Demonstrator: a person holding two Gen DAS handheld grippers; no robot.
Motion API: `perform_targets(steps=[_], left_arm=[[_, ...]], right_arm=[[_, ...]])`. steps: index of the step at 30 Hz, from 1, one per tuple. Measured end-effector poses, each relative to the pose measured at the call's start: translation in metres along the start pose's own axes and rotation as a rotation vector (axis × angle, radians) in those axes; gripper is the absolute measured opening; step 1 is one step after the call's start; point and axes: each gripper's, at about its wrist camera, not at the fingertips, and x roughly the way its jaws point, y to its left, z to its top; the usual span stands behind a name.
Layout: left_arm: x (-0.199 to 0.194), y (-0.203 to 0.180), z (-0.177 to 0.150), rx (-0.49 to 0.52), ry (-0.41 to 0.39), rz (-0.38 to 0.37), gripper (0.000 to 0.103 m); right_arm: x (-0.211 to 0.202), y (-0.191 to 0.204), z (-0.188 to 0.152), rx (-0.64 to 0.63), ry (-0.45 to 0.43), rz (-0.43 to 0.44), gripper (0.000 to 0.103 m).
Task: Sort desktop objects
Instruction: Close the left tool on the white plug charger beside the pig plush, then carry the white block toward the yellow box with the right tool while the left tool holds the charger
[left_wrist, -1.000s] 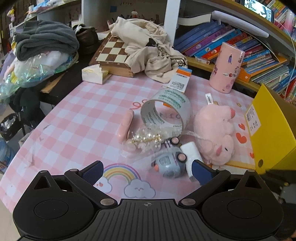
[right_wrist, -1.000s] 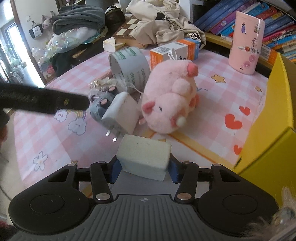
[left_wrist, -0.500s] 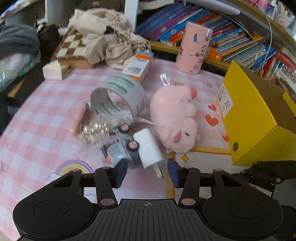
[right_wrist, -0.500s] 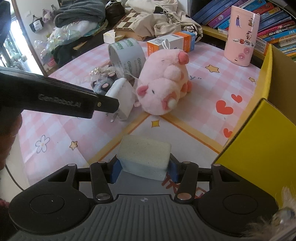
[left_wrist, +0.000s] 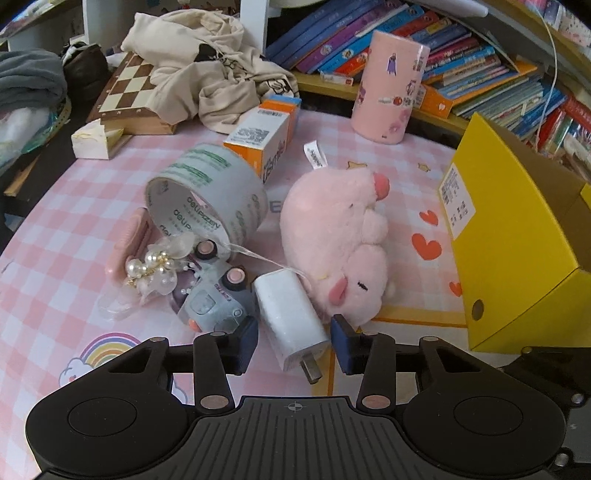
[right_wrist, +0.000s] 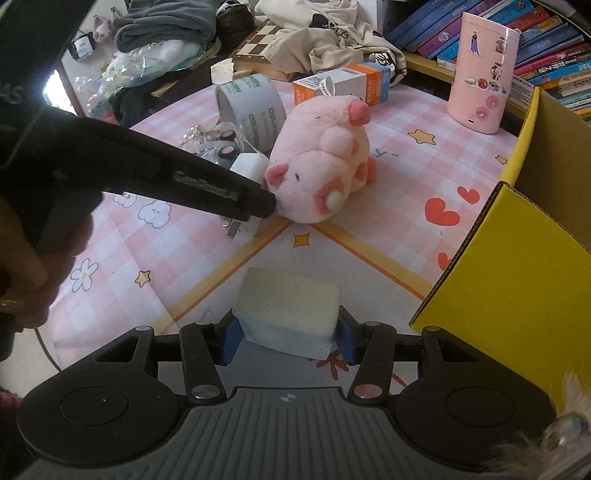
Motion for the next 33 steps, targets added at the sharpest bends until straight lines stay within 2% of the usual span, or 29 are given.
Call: perform_targets(steps=[2,7,20,28,33], left_arm=[[0.003,0.001,-0.001,-0.002,0.013,0.004,0.033],[-0.004,0.007,-0.007,-0.01,0.019,0.011,0.025],[-0.036,0.008,-0.041,0.021,0.101,-0.017,0.026],[-0.034,0.004,-0.04,0.048,0.08,0.02,0.036],[-0.03,0.002,-0.039,0.066,0.075,0.028,0.037]], right_arm=[[-0.001,0.0,-0.001,-0.003,-0.001,0.004,0.049],[-0.002,0.001,-0.002,0.0,-0.003,0.004,0.049],[-0.003,0.005,-0.002,-0.01,-0.004,0.002,0.049],[-0.003,0.005,-0.001,-0.013,-0.004,-0.002,0.05],[-0.003,0.005,-0.003,-0.021,-0.007,-0.008,0.051]])
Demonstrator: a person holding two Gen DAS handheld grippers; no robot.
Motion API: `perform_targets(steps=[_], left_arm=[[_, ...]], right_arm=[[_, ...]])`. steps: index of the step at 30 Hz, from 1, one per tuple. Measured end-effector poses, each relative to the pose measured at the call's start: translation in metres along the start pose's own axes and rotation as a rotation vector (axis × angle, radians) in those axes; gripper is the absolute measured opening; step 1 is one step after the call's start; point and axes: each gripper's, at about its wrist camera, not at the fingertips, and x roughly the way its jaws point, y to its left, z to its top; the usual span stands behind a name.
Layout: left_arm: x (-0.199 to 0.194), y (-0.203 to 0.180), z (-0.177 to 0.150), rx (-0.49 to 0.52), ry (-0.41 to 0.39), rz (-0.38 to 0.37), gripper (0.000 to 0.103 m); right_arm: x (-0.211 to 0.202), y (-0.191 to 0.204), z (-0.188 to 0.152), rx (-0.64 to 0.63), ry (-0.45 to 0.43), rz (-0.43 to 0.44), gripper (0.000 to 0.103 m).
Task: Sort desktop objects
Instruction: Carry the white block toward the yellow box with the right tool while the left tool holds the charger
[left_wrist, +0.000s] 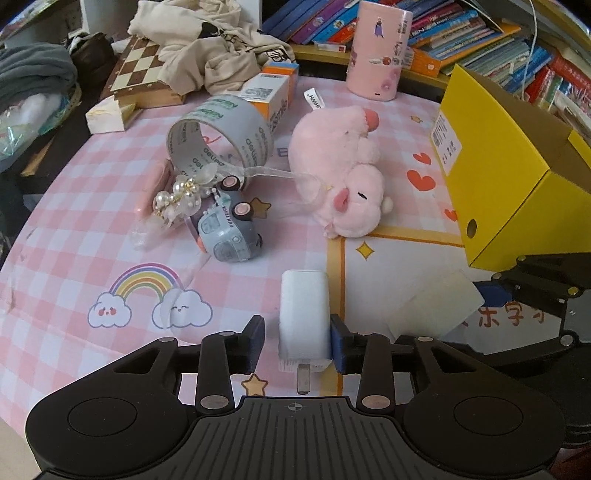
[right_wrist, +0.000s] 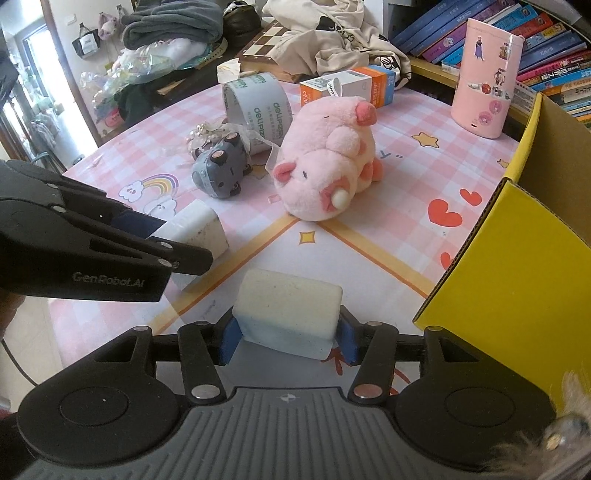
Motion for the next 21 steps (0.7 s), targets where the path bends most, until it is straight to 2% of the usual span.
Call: perform_targets(steps=[3,8,14,21], left_arm=[[0.003,-0.003,0.0,0.018,-0.002,0.0,0.036],[0.006,-0.007,-0.001,0.04,-0.007,-0.008,0.025],[0.003,0.006,-0.004,-0.006,-0.016,-0.062,0.025],[-0.02,0.026,-0.005,-0.056,-0.064,-0.148,0.025]], right_arm=[[0.0,0.0,-0.001,-0.004,-0.001,-0.004,0.051],[-0.001,0.001,-0.004,-0.006,0.002,-0.012,0.05],[-0.004,0.006,-0.004,0.01,-0.003,-0.058,0.046],[-0.019,0.018,-0.003,0.051,-0.03,-0.122,0.045]])
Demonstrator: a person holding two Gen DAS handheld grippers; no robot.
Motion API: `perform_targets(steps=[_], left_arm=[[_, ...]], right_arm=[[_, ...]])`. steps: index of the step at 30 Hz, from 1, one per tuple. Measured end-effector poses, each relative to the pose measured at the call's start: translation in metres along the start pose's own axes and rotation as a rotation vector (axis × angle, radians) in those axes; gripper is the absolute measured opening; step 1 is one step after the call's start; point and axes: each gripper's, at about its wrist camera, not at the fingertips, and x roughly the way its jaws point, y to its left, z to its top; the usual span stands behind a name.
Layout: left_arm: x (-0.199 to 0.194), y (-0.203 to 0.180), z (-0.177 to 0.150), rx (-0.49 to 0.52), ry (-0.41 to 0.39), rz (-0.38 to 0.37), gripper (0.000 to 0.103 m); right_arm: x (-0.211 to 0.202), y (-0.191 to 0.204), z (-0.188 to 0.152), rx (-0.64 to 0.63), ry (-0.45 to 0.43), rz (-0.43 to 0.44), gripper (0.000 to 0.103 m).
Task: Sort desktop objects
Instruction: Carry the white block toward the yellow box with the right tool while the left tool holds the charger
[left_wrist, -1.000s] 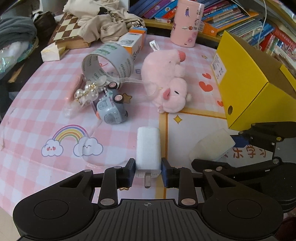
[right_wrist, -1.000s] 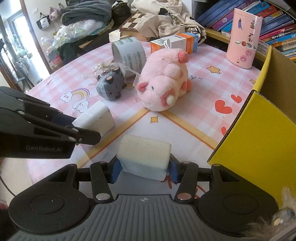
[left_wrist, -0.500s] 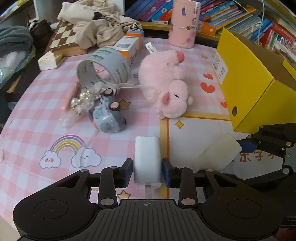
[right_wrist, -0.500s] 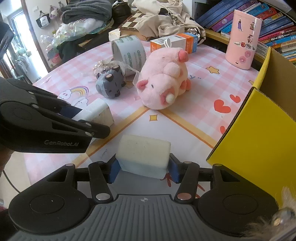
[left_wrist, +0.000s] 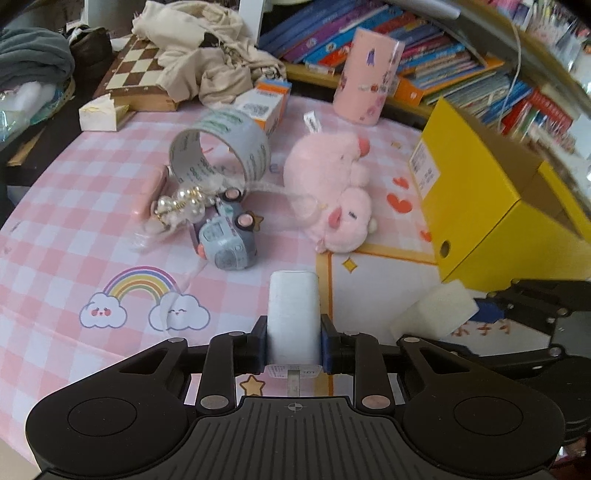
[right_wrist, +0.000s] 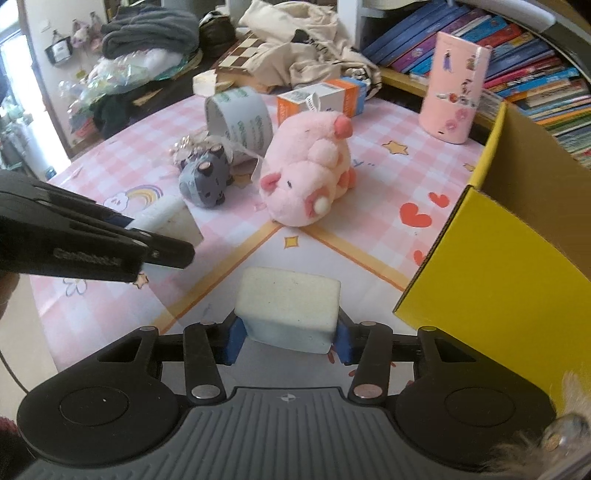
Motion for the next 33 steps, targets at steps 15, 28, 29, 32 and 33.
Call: perform_targets(steps=[15,28,29,32,33], left_arm=[[-0.045,0.03,-0.015,0.001,-0.023,-0.141,0.025],[-0.065,0.042,-0.023,0.065,-0.04,-0.232,0.025],[-0.066,0.043,-0.025,0.073,-0.032,-0.251,0.025],[-0.069,0.041,-0.03,0.102,-0.028,-0.268,0.025],[-0.07,0.04,-0.032,0.112,-0.027,-0.274,0.025]], right_arm=[[-0.032,0.048,-0.006,0.079,-0.025,-0.058,0.045],[-0.053,0.076,-0.014,0.121,-0.049,-0.128,0.045],[-0.054,0.078,-0.014,0.122,-0.051,-0.131,0.045],[-0.058,0.084,-0.017,0.125,-0.055,-0.144,0.045],[-0.059,0.085,-0.018,0.128,-0.057,-0.15,0.045]])
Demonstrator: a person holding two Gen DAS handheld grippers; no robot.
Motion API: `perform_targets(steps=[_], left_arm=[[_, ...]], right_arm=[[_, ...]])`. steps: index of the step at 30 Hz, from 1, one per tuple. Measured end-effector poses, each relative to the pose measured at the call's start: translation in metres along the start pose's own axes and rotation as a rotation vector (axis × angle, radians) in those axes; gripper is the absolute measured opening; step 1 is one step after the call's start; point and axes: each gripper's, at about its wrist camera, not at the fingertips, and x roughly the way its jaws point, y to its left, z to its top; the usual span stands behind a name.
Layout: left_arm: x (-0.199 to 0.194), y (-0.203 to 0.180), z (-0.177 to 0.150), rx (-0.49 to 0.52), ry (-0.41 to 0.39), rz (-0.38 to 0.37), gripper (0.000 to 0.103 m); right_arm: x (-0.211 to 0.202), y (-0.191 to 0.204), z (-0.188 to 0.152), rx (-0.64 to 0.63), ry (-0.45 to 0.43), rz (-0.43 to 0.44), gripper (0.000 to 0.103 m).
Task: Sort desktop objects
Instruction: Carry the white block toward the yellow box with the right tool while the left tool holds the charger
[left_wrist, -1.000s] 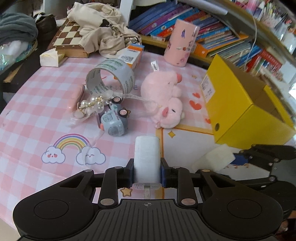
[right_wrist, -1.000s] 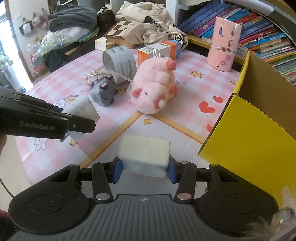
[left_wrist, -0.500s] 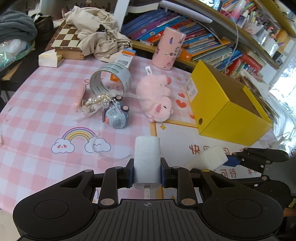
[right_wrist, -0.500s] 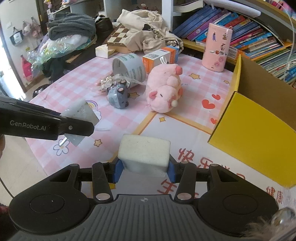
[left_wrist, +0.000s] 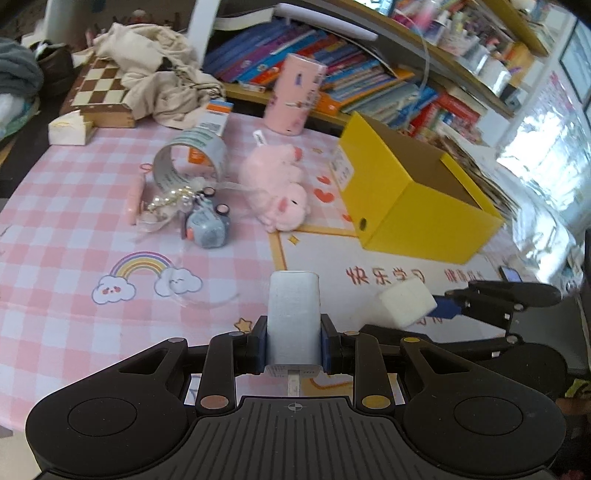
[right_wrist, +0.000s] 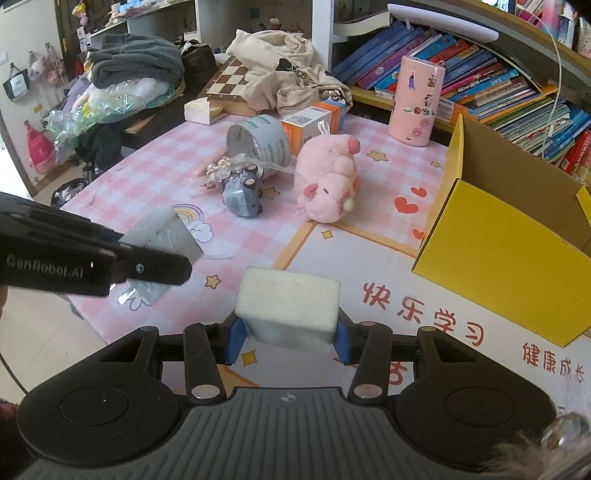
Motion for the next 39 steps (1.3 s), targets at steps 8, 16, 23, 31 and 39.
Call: perform_targets(steps=[8,16,23,31,39], left_arm=[[0.002,-0.005,-0.003,0.026,0.011,-0.039,0.025],[0.01,-0.025,-0.002,0.102,0.02,-0.11,0.025],[0.02,-0.046,0.003,0.167,0.039,-0.161,0.025],[0.036,-0.069,0.01,0.207,0.057,-0.194,0.025],[0.053,-0.093,0.016,0.239,0.076,-0.205,0.025]], right_arm=[[-0.02,-0.009,-0.015,0.083,-0.013,-0.087,0.045],[-0.037,-0.023,-0.036,0.175,-0.011,-0.173,0.045],[-0.05,-0.036,-0.05,0.241,-0.018,-0.232,0.044],[-0.059,-0.057,-0.059,0.283,-0.02,-0.268,0.045],[-0.061,-0.083,-0.065,0.313,-0.011,-0.276,0.044]])
